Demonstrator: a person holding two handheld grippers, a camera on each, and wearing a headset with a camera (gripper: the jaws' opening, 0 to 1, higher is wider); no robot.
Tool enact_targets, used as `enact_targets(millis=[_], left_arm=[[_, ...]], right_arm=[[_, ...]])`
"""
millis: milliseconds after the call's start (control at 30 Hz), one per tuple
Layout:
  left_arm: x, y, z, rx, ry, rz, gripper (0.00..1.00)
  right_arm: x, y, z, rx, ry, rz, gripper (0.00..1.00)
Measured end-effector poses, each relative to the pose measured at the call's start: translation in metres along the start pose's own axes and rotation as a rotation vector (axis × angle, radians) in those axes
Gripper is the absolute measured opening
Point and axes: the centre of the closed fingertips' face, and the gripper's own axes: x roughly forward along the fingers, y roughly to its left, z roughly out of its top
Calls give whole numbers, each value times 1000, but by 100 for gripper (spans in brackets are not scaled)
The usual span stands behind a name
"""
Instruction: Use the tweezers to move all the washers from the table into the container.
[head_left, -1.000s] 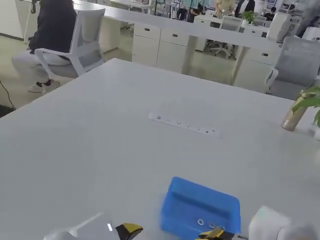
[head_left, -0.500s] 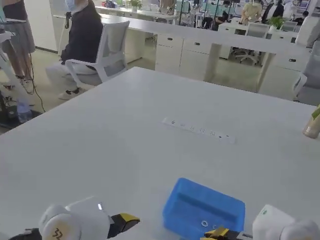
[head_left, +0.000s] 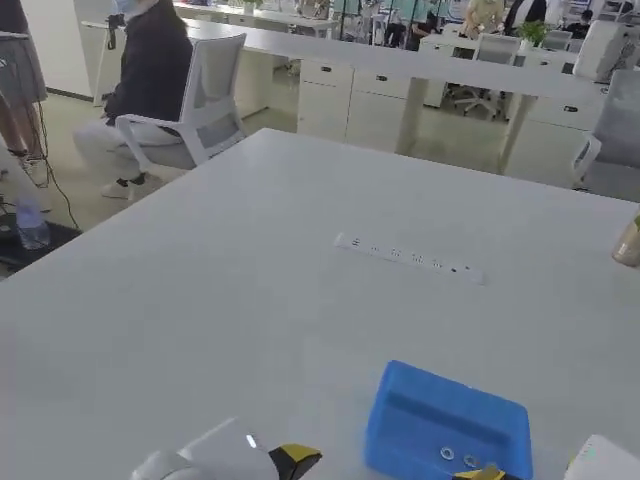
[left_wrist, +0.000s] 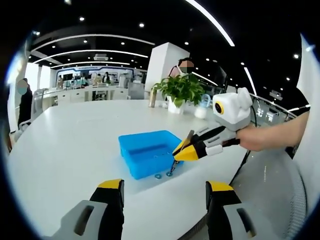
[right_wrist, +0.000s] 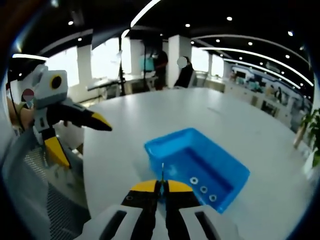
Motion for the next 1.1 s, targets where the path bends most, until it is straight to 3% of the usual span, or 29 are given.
enact_targets(millis=[133, 267, 400, 633, 1100], left_arm=[[2, -5, 2, 15, -2, -29, 65], [3, -1, 4, 2, -9, -15, 64], [4, 3, 1, -27, 5, -4, 63], [6, -3, 0, -2, 17, -32, 62], [6, -5, -3, 1, 28, -49, 60]], right_arm=[[4, -3, -3, -2, 29, -24, 1], [0, -4, -3, 16, 59, -39, 1], [-5, -1, -6, 48, 63, -48, 0], [-13, 3, -11, 78, 75, -63, 0], [-24, 27, -21, 99, 120, -16, 0]])
